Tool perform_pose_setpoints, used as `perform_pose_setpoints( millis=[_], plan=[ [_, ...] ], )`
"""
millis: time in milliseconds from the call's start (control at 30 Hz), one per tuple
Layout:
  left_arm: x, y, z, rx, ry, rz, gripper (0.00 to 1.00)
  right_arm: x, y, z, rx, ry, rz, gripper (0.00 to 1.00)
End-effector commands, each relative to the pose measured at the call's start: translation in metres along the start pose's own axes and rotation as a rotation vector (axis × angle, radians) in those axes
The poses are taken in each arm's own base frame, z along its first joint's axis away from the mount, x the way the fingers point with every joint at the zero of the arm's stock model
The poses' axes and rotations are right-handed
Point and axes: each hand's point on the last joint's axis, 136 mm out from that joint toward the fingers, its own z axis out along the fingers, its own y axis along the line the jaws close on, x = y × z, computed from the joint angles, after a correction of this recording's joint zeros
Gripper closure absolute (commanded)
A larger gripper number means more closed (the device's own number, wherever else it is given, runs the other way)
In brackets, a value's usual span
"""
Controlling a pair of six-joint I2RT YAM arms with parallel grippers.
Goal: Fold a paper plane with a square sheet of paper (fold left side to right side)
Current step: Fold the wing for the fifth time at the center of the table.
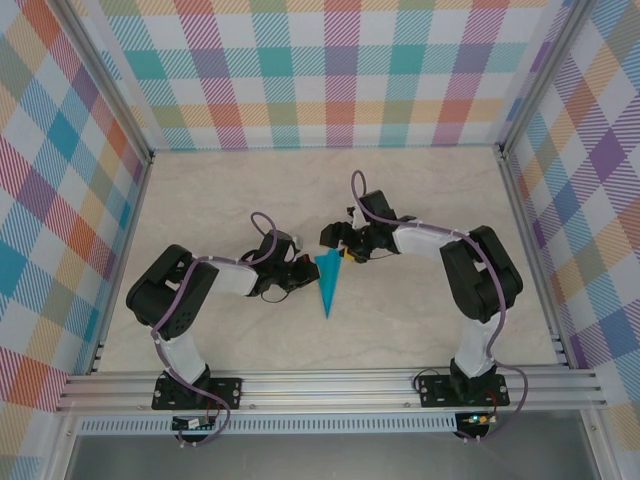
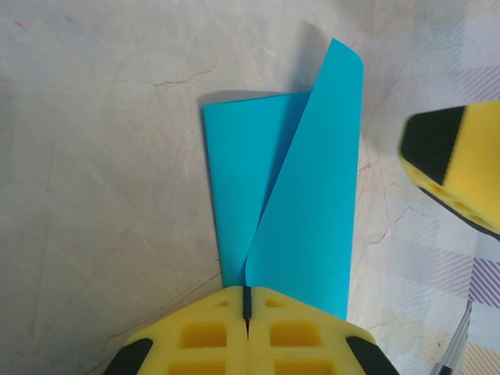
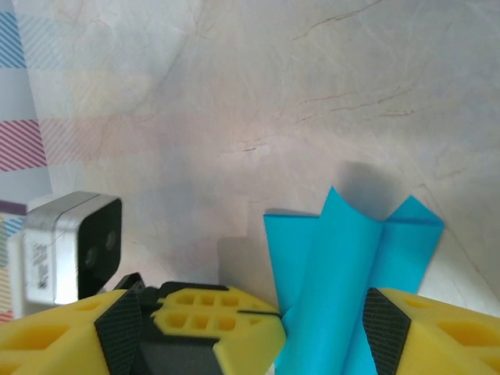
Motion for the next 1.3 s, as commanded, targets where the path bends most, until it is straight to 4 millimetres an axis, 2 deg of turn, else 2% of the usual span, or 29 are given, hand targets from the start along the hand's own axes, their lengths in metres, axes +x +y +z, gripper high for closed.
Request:
perform_pose_setpoints(
  millis=[0,167,400,600,733,933,1267],
  plan=[
    [-0.008,-0.007,-0.006,0.016,-0.013,0.018,1.0,0.004,-0.004,0.007,0.019,0.043,0.036,0.22],
    [-0.009,-0.008,-0.006,0.02,-0.014,0.02,1.0,0.003,-0.01,0.013,0.041,0.06,0.044,0.22],
    [-0.01,-0.015,-0.007,0.041,-0.009,0.041,1.0,0.011,-0.03,0.022,0.104,0.099,0.069,0.22],
    [-0.013,-0.023,-0.011,0.055,-0.013,0.066,1.0,0.016,-0.04,0.023,0.143,0.12,0.068,0.22],
    [-0.015,-0.026,-0.013,0.058,-0.017,0.083,1.0,0.018,-0.042,0.023,0.155,0.128,0.063,0.21],
    [-0.014,-0.017,-0.008,0.025,-0.01,0.072,1.0,0.019,-0.04,0.022,0.149,0.131,0.056,0.21],
    [-0.014,-0.013,-0.001,0.016,0.002,0.068,1.0,0.021,-0.039,0.023,0.15,0.143,0.052,0.21]
  ],
)
